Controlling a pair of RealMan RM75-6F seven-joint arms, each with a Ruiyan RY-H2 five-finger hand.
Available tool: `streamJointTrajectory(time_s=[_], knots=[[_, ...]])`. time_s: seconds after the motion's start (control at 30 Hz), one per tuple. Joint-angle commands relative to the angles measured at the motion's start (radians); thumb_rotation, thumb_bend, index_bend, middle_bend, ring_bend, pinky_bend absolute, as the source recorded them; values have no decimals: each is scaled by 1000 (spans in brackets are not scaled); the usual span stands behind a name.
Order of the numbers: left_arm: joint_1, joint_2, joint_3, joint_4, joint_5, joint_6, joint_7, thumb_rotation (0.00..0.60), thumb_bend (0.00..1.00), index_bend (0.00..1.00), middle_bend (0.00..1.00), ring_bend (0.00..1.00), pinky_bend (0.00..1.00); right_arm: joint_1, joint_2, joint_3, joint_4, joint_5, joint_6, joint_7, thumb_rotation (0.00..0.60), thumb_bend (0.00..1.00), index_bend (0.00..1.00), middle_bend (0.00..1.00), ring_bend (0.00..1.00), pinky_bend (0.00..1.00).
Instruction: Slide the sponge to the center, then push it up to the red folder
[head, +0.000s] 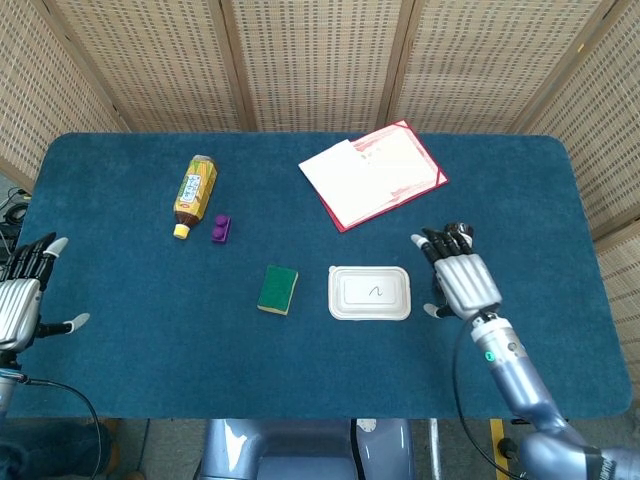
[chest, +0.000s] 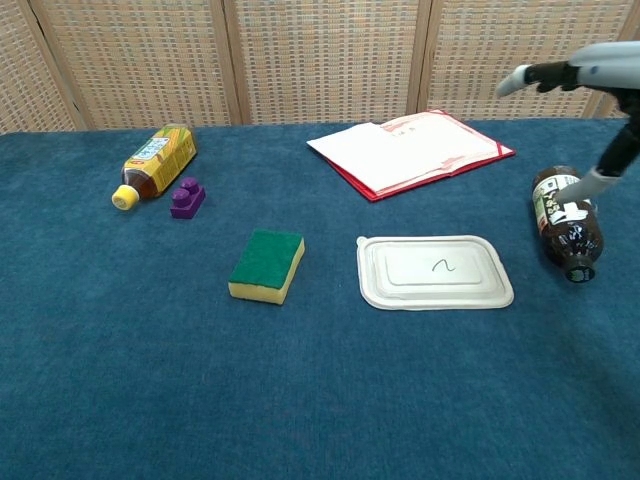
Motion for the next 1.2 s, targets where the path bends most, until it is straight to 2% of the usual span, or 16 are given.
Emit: streamJointTrajectory(time_s=[0.03,0.17,0.33,0.6,0.97,1.2], knots=[[0,8,-15,3,-11,-14,-22,600,0,0,0,0,0,232,-183,51,19,291,7,-244,600,0,72,0,0,0],[-2,11,-27,12,-21,-39,-34,600,0,0,0,0,0,357,-326,73,97,484,90,-335,600,0,78,0,0,0],[-13,7,-41,31,-62,-100,-39,600,0,0,0,0,0,485,-483,112,214,646,151,-397,600,0,78,0,0,0],[-18,12,-51,37,-76,-146,-32,600,0,0,0,0,0,585,-631,149,365,722,179,-395,600,0,84,0,0,0],[-28,10,-68,45,-107,-196,-20,600,0,0,0,0,0,633,-706,193,462,775,139,-368,600,0,69,0,0,0],[-31,10,-76,57,-119,-221,-34,600,0,0,0,0,0,670,-771,187,563,764,95,-360,600,0,72,0,0,0]])
